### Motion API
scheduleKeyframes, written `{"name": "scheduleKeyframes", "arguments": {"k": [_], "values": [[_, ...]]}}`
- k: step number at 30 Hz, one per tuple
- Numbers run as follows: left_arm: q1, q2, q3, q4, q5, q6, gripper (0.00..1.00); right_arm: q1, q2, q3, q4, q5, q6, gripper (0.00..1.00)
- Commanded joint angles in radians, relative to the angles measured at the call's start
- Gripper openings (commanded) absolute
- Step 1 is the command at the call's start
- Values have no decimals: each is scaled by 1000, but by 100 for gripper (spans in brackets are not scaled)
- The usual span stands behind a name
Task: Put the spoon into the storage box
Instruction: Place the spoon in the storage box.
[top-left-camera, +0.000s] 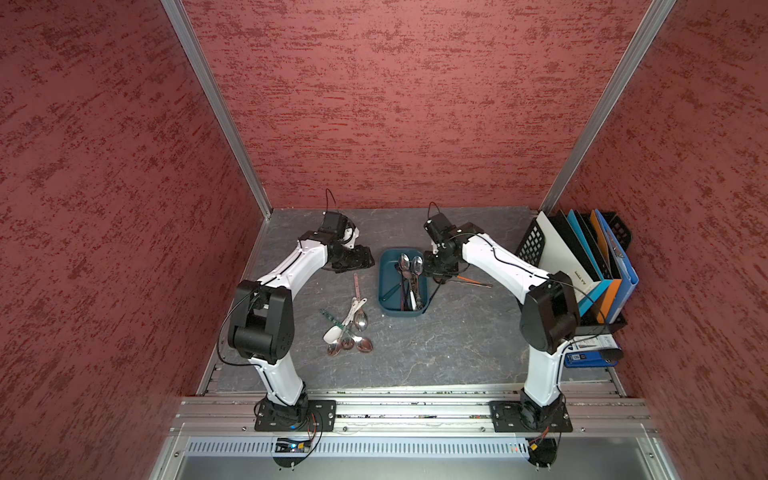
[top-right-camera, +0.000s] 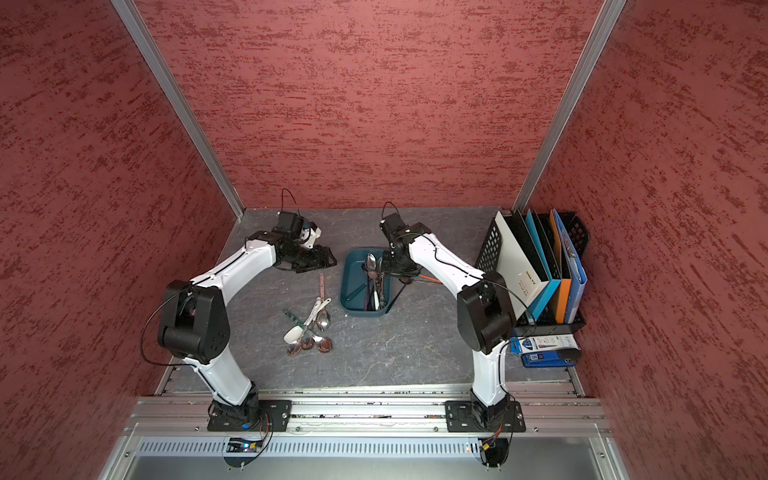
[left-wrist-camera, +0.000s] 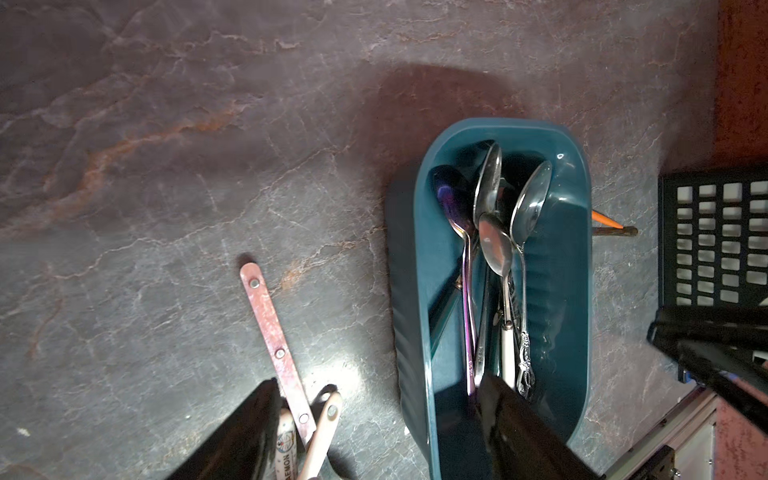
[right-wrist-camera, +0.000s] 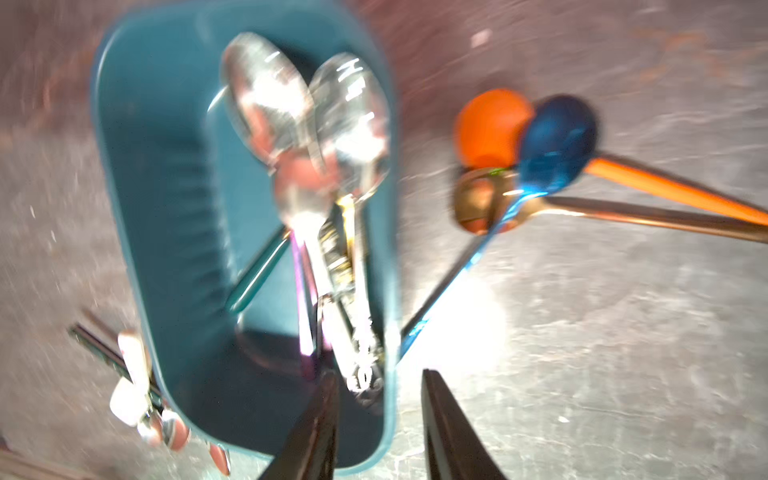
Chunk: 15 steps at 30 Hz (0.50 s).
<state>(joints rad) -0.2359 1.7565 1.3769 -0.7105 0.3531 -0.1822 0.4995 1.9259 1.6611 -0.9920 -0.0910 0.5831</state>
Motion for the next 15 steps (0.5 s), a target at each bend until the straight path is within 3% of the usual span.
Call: {"name": "scheduleKeyframes", "arguments": {"k": [1, 15], "values": [[-21, 21, 37, -30, -41, 45, 78, -31, -7, -86, 84, -1, 66, 36], [-55, 26, 44, -40, -63, 55, 78, -39, 172, -54, 110, 17, 73, 38]]}}
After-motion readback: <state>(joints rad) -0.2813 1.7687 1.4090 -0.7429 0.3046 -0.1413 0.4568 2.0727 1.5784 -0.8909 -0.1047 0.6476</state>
